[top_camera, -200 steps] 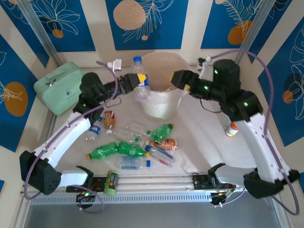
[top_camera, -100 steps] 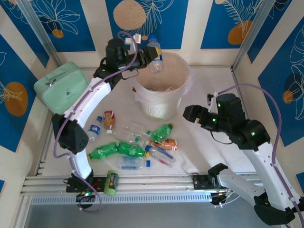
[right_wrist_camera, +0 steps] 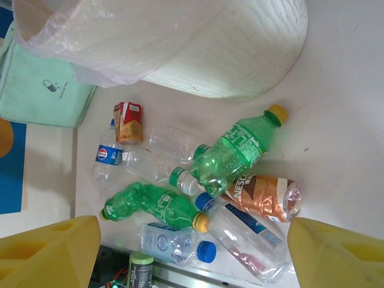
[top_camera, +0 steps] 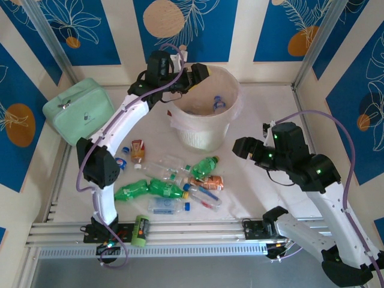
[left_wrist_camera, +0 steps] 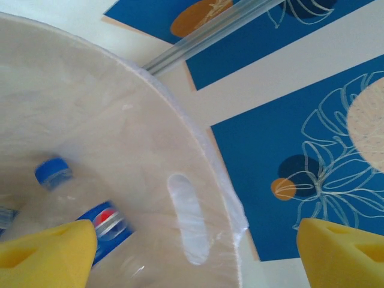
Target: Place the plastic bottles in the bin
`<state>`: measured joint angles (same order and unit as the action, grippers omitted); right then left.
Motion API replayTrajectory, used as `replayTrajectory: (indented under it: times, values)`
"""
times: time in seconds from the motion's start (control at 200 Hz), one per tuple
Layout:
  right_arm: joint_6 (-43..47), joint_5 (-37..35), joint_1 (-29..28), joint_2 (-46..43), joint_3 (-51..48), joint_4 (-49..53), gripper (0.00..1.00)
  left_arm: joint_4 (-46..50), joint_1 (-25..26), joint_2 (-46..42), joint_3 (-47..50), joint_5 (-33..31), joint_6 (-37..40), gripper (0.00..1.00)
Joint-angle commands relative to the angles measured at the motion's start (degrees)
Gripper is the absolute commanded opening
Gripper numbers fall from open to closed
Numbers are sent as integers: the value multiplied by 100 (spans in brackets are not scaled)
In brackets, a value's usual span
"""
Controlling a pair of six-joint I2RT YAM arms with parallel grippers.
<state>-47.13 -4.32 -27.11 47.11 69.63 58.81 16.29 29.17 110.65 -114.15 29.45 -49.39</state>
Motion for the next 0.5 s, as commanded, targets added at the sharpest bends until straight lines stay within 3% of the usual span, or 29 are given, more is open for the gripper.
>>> replayTrajectory:
  times: [0.0, 0.095, 0.215, 0.36, 0.495]
  values:
    - [28, 52, -63, 39, 142, -4, 82, 636, 10, -715, -95, -567, 588, 87]
    - [32, 28, -239, 85, 166, -167, 82, 1041, -104, -1464, 429, -1185, 979, 88]
    - [3, -89, -649, 181, 57, -545, 82, 1089, -560, -2763, 1869, -1728, 987, 89]
    - [122, -416, -1316, 518, 109, -873, 82, 1189, -1331, -4164, 3640, -1757, 947, 90]
    - [406, -845, -1894, 1011, 512, -820, 82, 1842, -1875, -4816, 4657, -1707, 1118, 88]
